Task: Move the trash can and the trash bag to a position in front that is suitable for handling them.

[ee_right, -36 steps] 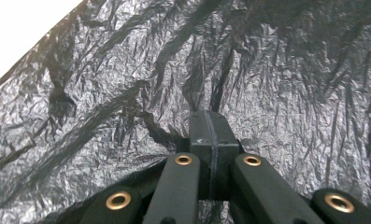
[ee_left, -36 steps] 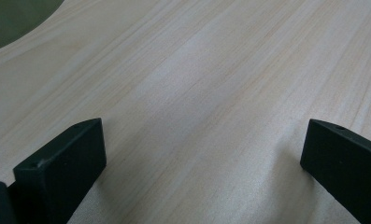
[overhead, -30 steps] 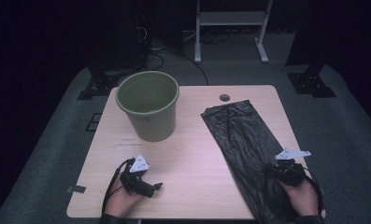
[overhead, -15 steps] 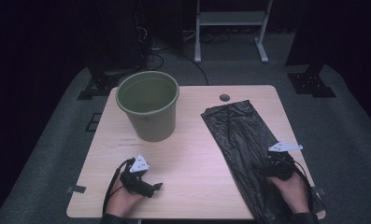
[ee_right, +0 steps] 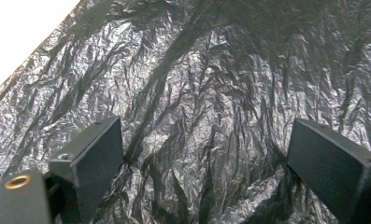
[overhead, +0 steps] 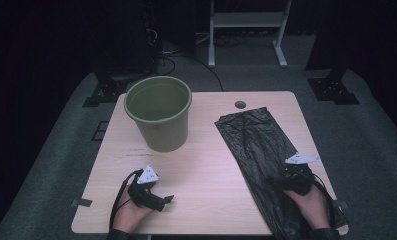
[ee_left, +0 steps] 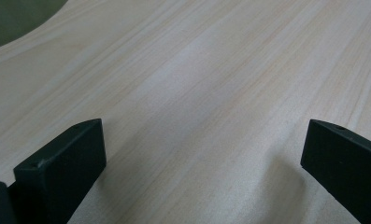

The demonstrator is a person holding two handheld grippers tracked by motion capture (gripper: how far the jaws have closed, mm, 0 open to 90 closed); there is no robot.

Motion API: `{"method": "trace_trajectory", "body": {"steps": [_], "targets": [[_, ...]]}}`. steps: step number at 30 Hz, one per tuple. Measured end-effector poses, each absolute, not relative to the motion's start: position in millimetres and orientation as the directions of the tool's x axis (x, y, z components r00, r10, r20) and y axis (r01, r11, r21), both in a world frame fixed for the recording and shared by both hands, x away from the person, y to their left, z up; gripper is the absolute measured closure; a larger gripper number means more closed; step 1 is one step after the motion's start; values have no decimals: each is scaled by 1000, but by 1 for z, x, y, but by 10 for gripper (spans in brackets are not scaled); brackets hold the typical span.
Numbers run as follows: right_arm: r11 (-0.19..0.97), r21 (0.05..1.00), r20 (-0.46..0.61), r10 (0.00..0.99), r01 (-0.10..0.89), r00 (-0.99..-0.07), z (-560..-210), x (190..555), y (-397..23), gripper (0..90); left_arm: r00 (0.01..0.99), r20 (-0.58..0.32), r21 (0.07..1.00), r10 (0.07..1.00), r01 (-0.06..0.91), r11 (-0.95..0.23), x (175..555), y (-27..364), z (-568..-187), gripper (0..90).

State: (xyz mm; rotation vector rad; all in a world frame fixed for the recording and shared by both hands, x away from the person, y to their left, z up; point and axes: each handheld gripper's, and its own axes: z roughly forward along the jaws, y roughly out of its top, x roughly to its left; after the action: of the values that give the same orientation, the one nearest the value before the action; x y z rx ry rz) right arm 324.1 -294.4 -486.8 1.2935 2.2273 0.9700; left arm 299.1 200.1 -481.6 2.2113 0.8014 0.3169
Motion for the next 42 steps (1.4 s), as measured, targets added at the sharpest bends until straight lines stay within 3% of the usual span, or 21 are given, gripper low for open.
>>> {"method": "trace_trajectory", "body": {"steps": [13, 42], "targets": [[324, 727, 11, 876, 605, -483, -487, 323, -293, 99, 764, -11, 739, 646, 441, -509, 298, 204, -465, 0], [327, 728, 12, 872, 603, -489, -487, 324, -294, 99, 738, -8, 806, 675, 404, -432, 317, 217, -380, 0]]}}
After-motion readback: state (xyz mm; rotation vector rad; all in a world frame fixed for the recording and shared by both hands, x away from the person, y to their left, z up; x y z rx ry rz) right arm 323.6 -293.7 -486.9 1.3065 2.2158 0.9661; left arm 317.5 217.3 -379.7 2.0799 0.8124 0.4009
